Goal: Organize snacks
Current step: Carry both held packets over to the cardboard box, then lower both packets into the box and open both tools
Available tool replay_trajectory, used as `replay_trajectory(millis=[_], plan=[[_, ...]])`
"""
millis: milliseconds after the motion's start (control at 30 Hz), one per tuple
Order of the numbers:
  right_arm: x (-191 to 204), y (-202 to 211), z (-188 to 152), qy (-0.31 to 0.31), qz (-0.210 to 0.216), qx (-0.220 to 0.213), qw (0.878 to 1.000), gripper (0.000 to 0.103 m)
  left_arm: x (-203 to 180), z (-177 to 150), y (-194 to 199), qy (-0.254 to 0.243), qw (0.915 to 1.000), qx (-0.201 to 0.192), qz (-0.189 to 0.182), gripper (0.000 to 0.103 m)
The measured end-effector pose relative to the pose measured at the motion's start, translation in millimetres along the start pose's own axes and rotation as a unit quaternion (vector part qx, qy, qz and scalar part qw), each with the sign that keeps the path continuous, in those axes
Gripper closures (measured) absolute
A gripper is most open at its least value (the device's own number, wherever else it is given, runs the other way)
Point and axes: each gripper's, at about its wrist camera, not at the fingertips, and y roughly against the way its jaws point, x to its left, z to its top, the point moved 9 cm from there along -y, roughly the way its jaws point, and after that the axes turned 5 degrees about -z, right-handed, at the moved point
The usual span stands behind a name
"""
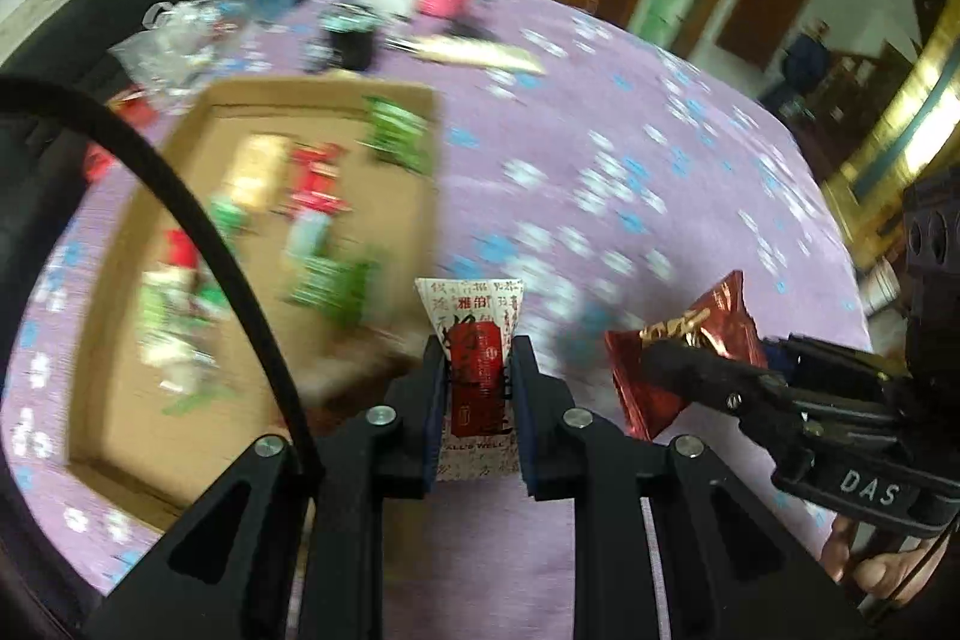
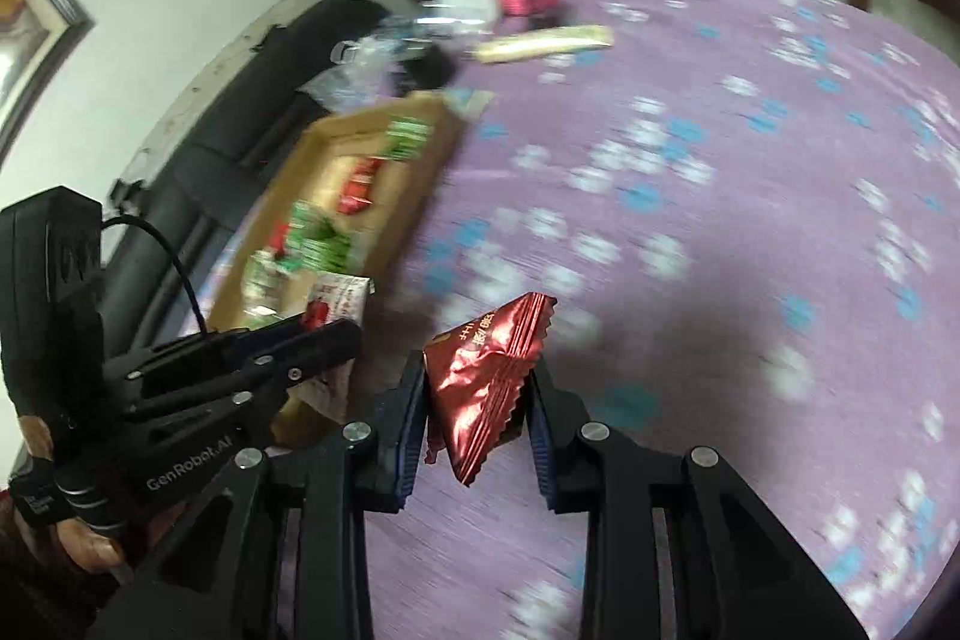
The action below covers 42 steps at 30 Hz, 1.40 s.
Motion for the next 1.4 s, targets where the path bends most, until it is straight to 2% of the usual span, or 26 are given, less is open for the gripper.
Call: replay_trajectory(millis=[233, 433, 667, 733, 967, 1033, 1133, 1233, 1400], plan=[[68, -52, 35, 0.013, 0.066, 0.020, 0.997, 0.073, 94, 26, 4, 0.066, 0.9955, -0.014, 0.067, 0.081], [100, -83, 45, 0.021, 0.077, 0.039, 0.996, 0.073, 124, 26, 5, 0.080, 0.9924, -0.019, 0.092, 0.081], [111, -95, 51, 0.080, 0.010, 0.037, 0.996, 0.070, 135, 21, -6, 0.075, 0.9893, 0.000, 0.125, 0.077], [108, -91, 53, 0.093, -0.007, 0.030, 0.995, 0.065, 135, 22, -7, 0.067, 0.9887, 0.000, 0.134, 0.077], [99, -80, 50, 0.094, -0.019, 0.023, 0.995, 0.050, 125, 27, -3, 0.059, 0.9900, -0.026, 0.125, 0.073], [97, -76, 50, 0.091, -0.018, 0.022, 0.995, 0.047, 125, 28, 0, 0.063, 0.9892, -0.034, 0.128, 0.062], [95, -73, 50, 0.085, -0.018, 0.019, 0.996, 0.042, 126, 29, 5, 0.068, 0.9868, -0.051, 0.138, 0.051], [96, -71, 49, 0.085, -0.021, 0.017, 0.996, 0.038, 128, 28, 11, 0.074, 0.9848, -0.062, 0.144, 0.046], [101, -64, 46, 0.097, -0.024, 0.010, 0.995, 0.035, 128, 23, 16, 0.083, 0.9834, -0.068, 0.146, 0.044]])
